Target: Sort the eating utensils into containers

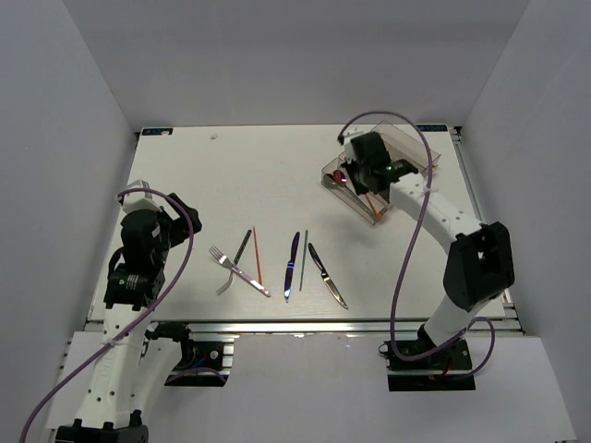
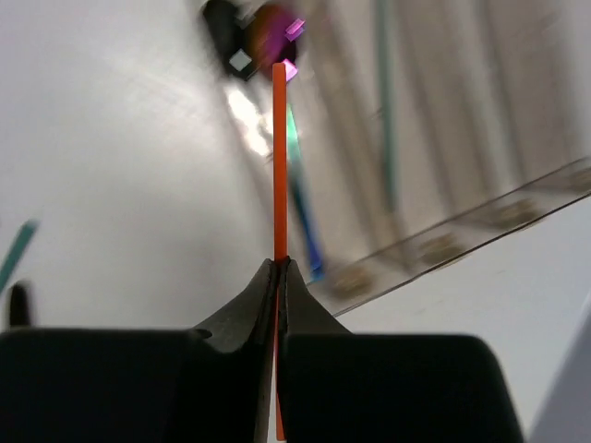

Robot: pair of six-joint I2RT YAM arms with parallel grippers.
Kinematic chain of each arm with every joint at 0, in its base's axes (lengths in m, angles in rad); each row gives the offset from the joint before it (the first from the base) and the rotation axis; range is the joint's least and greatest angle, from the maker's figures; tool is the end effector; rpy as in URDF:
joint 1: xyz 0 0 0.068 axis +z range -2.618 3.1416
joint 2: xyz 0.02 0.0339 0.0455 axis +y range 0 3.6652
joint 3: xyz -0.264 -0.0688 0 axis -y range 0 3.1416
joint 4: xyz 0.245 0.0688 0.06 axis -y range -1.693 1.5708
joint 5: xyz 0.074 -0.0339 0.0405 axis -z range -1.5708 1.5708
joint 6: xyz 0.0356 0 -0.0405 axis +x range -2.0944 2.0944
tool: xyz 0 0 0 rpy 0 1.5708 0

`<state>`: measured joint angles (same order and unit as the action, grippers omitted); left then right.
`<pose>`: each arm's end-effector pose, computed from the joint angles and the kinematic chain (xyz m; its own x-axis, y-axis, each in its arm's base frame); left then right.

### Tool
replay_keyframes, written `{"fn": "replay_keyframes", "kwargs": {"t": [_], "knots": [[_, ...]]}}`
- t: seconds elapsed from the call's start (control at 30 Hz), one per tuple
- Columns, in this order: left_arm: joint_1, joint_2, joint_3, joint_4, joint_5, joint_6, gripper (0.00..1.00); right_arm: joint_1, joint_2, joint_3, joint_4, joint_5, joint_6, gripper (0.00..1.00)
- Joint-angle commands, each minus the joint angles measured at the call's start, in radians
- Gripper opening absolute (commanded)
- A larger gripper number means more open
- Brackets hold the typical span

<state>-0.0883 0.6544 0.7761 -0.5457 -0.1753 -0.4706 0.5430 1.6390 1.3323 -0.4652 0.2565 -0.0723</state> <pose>0.1458 -0.0067 0.3186 -0.3328 -0.4188 -0.8449 -0.2495 0.9032 -0.3493 0.3192 0.1821 0.2845 -0.5708 -0.4261 -0.7019 -0.3864 0.8936 -0.2283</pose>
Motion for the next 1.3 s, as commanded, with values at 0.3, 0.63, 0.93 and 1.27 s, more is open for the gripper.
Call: {"fn": "replay_keyframes", "kwargs": {"t": [0.3,0.63,0.93,1.27], "knots": [[-0.010,0.013,-0.006,0.010,0.014,0.012,0.98,-0.176,0.418,0.534,0.040,0.104,-0.549,0.00],[-0.013,0.025,-0.003,0.007,0.008,0.012,0.98,-0.196,0.509,0.562,0.026,0.019,-0.551,0.14],[-0.014,0.002,0.012,0.004,0.023,0.024,0.98,-0.201,0.449,0.559,0.016,-0.020,-0.460,0.89],[-0.171,0.188,0.192,-0.091,-0.122,-0.011,0.98,-0.204,0.092,0.386,0.025,-0.332,0.200,0.89]]}}
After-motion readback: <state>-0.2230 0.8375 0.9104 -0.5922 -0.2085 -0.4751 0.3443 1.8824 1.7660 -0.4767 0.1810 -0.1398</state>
